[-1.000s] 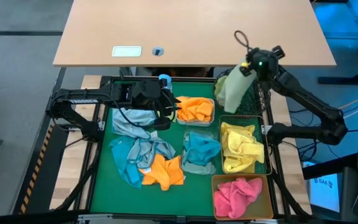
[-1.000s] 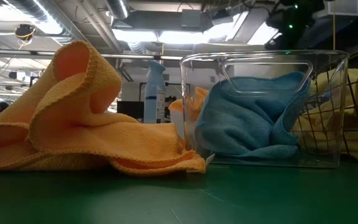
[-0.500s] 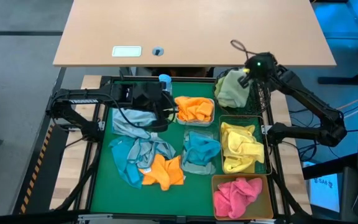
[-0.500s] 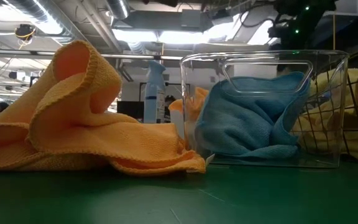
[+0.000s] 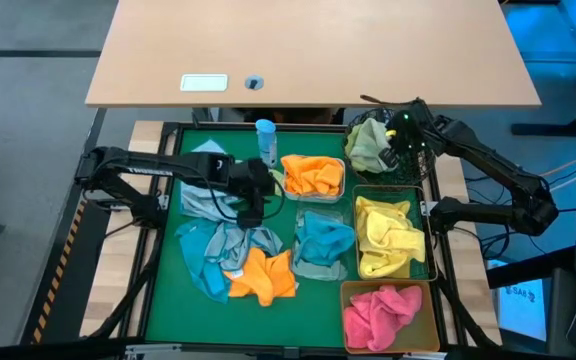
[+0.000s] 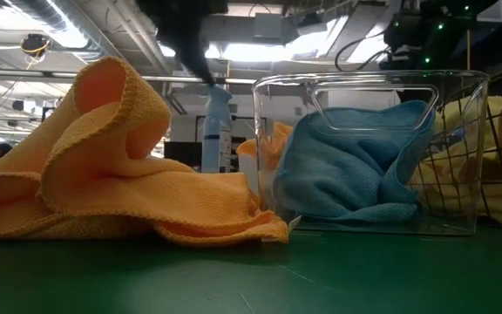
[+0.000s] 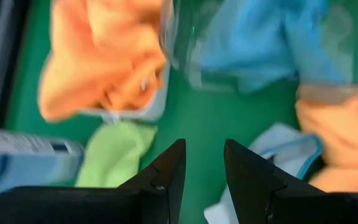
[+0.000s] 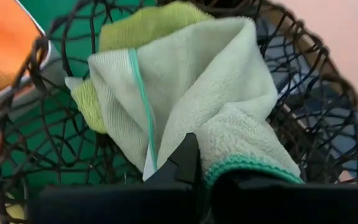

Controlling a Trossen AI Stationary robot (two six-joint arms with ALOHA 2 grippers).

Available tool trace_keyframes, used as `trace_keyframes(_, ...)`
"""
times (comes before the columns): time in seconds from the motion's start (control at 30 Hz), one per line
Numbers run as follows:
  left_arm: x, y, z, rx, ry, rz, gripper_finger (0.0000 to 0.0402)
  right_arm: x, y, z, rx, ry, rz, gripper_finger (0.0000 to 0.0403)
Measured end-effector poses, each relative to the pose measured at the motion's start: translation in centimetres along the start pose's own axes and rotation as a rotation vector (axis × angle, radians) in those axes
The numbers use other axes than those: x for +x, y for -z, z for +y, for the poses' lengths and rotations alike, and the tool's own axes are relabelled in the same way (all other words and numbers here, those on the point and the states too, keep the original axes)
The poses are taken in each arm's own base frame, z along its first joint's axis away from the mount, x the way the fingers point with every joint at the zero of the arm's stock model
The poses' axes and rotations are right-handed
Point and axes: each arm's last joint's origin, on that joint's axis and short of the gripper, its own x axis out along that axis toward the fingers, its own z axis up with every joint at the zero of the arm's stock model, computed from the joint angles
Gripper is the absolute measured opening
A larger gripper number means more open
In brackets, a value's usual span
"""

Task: Sort microfiber towel by color & place in baskets
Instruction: Put the light green towel into the black woven basket

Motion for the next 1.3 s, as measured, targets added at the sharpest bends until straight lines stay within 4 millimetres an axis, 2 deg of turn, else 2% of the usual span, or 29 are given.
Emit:
trace_keyframes(0.27,2.8,3.1,-0.3,-0.003,-0.042,0.095,0.0105,0.6,0.6,0.4,-0.002,-0.097,0.022,0.0037)
trace_keyframes(0.43,3.9,3.9,0.2,-0.02,-0.097,0.08,0.0105,0.6,0.7,0.5,0.0,-0.128,0.028,0.0101)
trace_keyframes(0.6,4.8,5.0,1.1,-0.048,-0.115,0.103,0.0105,0.6,0.7,0.5,0.087,-0.126,0.032,0.0172)
trace_keyframes(0.77,5.6,6.5,1.8,-0.112,-0.132,0.158,0.0105,0.4,0.6,0.5,0.169,-0.126,0.033,0.0213)
trace_keyframes(1.0,6.5,8.6,2.2,-0.132,-0.142,0.227,0.0105,-2.0,-1.3,0.0,0.171,-0.137,-0.052,0.0221)
trace_keyframes(1.3,7.5,10.5,2.2,-0.138,-0.145,0.254,0.0105,-5.5,-2.9,0.1,0.159,-0.359,-0.134,0.0221)
